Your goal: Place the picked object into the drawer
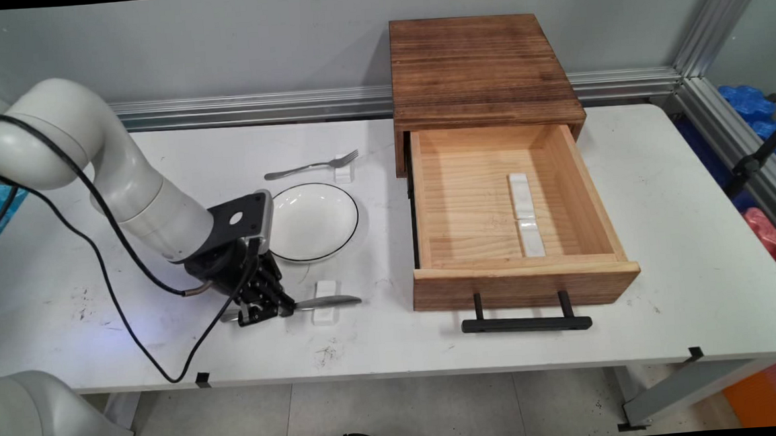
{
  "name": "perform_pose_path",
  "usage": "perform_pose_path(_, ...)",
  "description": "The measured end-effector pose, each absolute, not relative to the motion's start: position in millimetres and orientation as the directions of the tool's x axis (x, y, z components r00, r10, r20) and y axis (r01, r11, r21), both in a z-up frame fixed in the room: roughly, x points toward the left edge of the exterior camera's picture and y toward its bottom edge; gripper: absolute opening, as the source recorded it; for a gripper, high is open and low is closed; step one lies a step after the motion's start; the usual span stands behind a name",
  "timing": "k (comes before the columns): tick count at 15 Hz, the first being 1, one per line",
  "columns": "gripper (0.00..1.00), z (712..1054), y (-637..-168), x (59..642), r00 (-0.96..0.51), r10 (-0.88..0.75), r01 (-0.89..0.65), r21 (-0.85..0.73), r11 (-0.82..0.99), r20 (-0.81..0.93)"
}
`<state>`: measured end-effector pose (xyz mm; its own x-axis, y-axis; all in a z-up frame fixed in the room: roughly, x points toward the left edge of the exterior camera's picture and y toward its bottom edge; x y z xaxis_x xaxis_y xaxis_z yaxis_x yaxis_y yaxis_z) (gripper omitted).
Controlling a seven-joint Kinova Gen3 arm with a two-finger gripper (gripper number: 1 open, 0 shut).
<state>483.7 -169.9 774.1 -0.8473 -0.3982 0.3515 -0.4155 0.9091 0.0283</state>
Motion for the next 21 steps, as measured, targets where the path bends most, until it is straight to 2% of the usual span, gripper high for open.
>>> perform_pose_path(8, 0.0, 801.4, -177.0, 480.0, -0.843, -0.402, -0.423, 0.021, 0.906, 0.357)
perform_pose_path(21, 0.0, 878.0, -218.1, 462.7, -0.832, -0.391, -0.426, -0.001, 0.905, 0.394)
